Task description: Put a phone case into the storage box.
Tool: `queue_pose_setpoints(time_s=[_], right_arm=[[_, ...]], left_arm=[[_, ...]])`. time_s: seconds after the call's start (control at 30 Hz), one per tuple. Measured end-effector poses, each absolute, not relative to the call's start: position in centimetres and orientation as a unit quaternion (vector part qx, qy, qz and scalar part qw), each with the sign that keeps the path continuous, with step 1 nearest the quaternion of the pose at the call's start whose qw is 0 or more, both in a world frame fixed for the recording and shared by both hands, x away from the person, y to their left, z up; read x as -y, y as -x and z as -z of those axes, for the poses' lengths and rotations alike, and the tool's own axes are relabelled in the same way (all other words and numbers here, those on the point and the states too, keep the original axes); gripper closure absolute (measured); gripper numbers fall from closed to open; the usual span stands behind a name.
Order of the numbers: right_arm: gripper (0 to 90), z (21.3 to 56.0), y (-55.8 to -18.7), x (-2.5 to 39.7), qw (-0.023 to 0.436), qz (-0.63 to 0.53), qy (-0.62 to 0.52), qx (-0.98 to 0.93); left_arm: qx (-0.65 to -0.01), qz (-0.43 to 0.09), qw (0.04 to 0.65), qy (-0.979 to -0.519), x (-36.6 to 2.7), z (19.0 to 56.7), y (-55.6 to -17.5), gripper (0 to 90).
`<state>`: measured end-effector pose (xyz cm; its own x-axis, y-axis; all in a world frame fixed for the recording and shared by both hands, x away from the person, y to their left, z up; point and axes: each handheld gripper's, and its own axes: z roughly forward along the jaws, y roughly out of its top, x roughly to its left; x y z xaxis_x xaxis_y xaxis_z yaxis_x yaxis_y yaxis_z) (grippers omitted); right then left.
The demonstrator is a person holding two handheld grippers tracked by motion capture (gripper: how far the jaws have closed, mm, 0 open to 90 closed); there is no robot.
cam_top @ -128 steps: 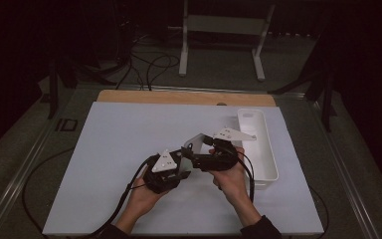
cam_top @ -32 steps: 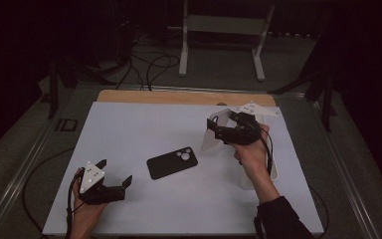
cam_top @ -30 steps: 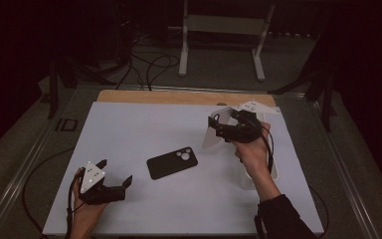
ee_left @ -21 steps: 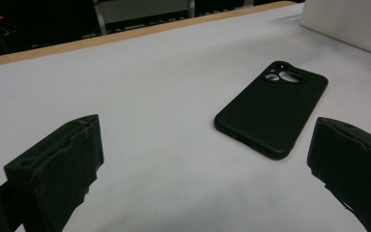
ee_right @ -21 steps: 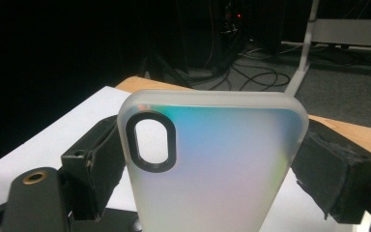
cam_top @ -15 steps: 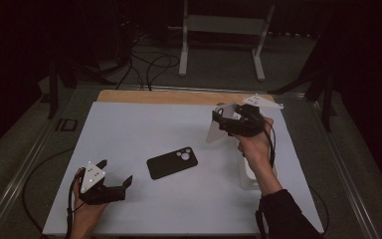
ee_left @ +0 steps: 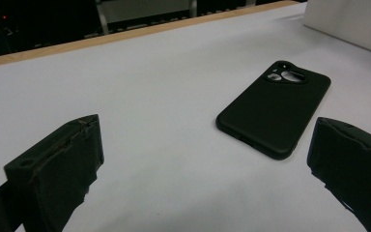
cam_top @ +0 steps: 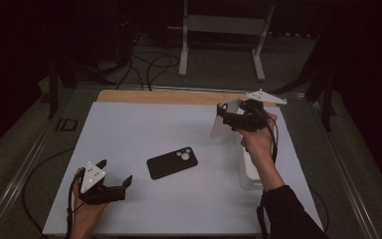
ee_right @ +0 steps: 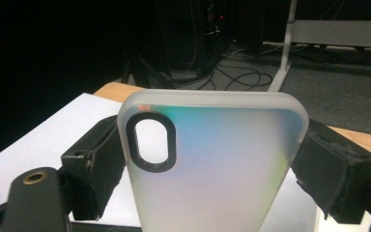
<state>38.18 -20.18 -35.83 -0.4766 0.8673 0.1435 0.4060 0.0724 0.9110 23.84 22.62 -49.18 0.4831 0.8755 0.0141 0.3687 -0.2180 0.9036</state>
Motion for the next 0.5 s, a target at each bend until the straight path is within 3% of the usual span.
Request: queue_pose_setpoints(time_s=[0.5], right_arm=[[17.0, 35.54, -39.18, 21.14, 0.243, -0.497, -0.470, -0.688]], left_arm=[[-0.425, -0.277, 0.456, -0.731, -22.57, 49.19, -23.84, 0.0]])
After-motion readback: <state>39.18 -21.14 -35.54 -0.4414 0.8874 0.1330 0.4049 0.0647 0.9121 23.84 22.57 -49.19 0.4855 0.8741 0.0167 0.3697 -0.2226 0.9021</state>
